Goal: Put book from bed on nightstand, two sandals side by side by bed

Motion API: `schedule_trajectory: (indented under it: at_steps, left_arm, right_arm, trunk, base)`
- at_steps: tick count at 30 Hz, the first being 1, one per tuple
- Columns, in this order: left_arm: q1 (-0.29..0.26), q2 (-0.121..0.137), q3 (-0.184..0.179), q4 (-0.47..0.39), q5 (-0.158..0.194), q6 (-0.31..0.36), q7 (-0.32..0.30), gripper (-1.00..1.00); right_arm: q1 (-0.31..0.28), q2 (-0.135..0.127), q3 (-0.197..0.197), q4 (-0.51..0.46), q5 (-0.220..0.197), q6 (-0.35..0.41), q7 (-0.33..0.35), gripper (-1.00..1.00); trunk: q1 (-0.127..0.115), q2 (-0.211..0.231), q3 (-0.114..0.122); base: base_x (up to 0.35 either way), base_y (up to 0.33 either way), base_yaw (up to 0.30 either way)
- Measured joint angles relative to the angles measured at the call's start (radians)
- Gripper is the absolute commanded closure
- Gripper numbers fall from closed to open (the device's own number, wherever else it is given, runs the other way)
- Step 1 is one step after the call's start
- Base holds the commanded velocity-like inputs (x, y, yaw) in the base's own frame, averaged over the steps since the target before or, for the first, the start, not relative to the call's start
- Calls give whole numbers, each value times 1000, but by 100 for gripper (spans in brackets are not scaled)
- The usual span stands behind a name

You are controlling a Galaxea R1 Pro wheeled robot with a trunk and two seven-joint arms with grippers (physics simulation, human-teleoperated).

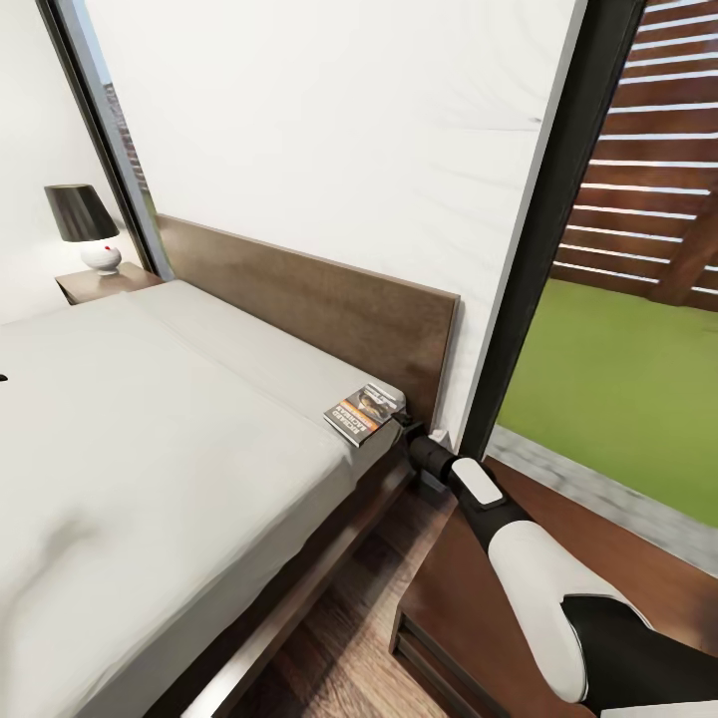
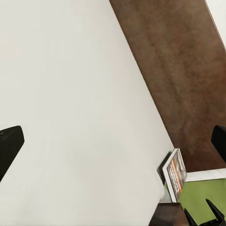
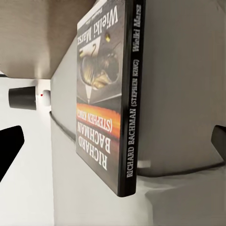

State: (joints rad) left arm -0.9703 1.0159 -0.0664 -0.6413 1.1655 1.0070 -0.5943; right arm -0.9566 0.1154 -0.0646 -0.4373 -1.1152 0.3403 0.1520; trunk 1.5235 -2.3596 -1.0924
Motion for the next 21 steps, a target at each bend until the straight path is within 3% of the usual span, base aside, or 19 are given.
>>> schedule_trajectory:
  at_steps: [21]
  left_arm:
    - [0, -1, -2, 0, 0, 2, 1, -100]
  right_arm:
    - [0, 0, 1, 0, 0, 3, -1, -100]
  trunk:
    - [0, 0, 0]
  base:
    - [0, 0, 0]
